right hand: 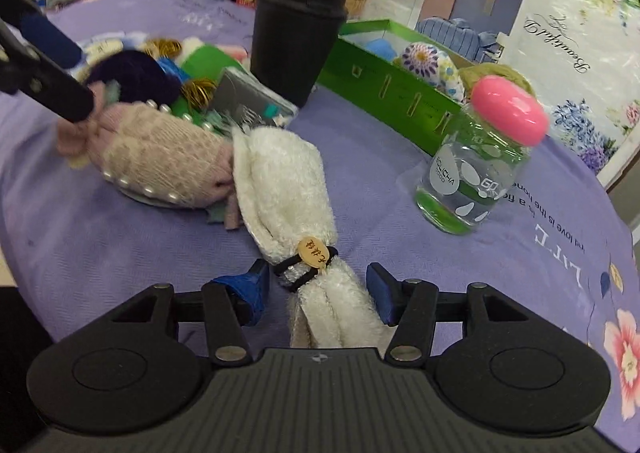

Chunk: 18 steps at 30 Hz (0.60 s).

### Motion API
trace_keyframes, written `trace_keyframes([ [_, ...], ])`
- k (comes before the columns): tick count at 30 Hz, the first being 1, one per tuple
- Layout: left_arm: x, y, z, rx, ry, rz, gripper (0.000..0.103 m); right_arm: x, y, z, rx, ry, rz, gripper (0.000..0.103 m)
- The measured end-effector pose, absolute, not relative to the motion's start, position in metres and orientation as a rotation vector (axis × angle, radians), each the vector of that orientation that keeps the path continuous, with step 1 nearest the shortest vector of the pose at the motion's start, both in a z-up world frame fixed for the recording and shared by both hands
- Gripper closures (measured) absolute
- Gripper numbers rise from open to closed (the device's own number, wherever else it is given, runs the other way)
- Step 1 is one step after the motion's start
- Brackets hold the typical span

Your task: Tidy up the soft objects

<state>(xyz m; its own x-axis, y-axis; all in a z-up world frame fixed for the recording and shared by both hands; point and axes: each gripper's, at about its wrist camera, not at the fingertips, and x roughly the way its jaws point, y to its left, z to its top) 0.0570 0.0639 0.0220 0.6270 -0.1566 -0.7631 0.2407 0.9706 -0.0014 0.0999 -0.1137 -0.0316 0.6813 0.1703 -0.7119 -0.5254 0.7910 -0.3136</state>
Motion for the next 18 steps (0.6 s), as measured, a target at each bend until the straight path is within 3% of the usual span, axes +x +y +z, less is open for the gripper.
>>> trace_keyframes([
  [4, 0.064, 0.044, 0.030, 0.217, 0.828, -0.330, 0.040, 0.116, -0.142, -0.027, -0.389, 0.783, 0.391, 0.063],
  [10, 0.097, -0.018, 0.036, 0.573, 0.729, -0.813, 0.039, 0.106, -0.173, -0.019, -0.430, 0.826, 0.433, 0.062],
  [18, 0.140, -0.073, -0.004, 0.898, 0.748, -1.142, 0.039, 0.127, -0.180, -0.020, -0.460, 0.879, 0.625, 0.060],
])
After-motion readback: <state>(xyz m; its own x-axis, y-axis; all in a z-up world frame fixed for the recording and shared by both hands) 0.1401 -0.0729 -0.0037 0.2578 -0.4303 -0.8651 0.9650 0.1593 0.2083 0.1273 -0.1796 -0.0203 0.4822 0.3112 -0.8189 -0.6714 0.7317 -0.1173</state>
